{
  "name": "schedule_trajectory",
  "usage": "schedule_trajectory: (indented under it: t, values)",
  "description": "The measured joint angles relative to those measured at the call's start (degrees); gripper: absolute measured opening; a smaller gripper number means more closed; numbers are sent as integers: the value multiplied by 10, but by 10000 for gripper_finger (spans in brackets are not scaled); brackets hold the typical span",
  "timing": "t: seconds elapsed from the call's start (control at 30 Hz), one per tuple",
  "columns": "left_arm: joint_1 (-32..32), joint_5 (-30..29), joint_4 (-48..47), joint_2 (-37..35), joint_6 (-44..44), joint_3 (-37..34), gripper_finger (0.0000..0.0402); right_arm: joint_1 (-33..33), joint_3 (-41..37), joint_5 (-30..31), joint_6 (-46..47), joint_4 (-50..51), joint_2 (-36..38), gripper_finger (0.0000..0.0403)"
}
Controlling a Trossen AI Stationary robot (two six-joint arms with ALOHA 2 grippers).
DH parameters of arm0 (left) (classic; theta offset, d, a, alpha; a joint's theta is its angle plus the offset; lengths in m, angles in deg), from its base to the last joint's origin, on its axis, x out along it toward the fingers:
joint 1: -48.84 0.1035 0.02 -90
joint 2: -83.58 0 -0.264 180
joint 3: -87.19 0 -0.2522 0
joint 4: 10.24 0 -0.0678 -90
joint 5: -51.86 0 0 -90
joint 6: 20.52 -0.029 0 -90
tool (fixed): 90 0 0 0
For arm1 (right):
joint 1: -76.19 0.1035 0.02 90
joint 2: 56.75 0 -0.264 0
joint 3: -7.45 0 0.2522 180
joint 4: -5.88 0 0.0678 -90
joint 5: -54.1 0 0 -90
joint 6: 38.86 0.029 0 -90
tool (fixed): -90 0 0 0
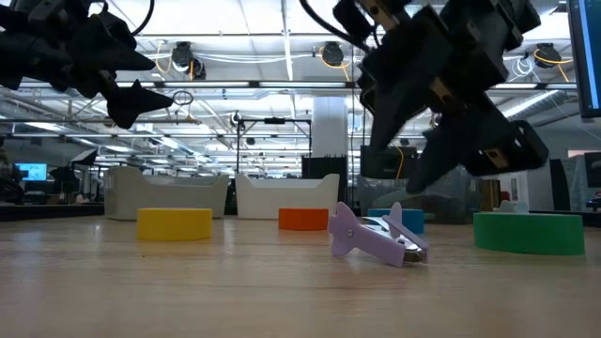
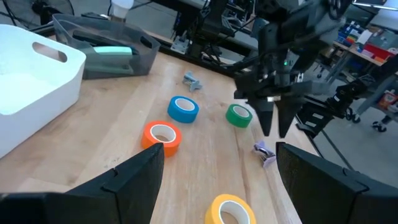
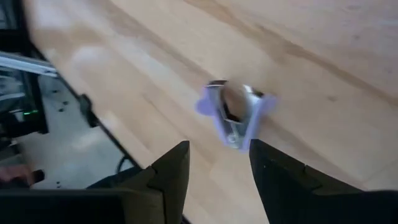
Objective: Pick and place Stapler, Stapler remover, tape
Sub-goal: Put the purple staple remover into the white bin
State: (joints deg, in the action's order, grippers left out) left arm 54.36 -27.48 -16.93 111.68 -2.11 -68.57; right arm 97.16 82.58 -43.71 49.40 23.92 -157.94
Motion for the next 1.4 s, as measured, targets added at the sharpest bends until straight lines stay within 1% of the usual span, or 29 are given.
schedule_trajectory:
  t: [0.13, 0.63, 0.8, 1.4]
  values:
    - [0, 0, 0, 0, 2, 0, 312, -2, 0, -13, 0, -3, -5, 160]
    - [0, 0, 0, 0, 2, 0, 312, -12, 0, -12, -3, 9, -30, 160]
    - [0, 0, 2, 0, 3, 0, 312, -17, 1, 3, -4, 8, -28, 160]
    - [0, -2, 4, 0, 1, 0, 312, -20, -1, -5, -4, 10, -40, 160]
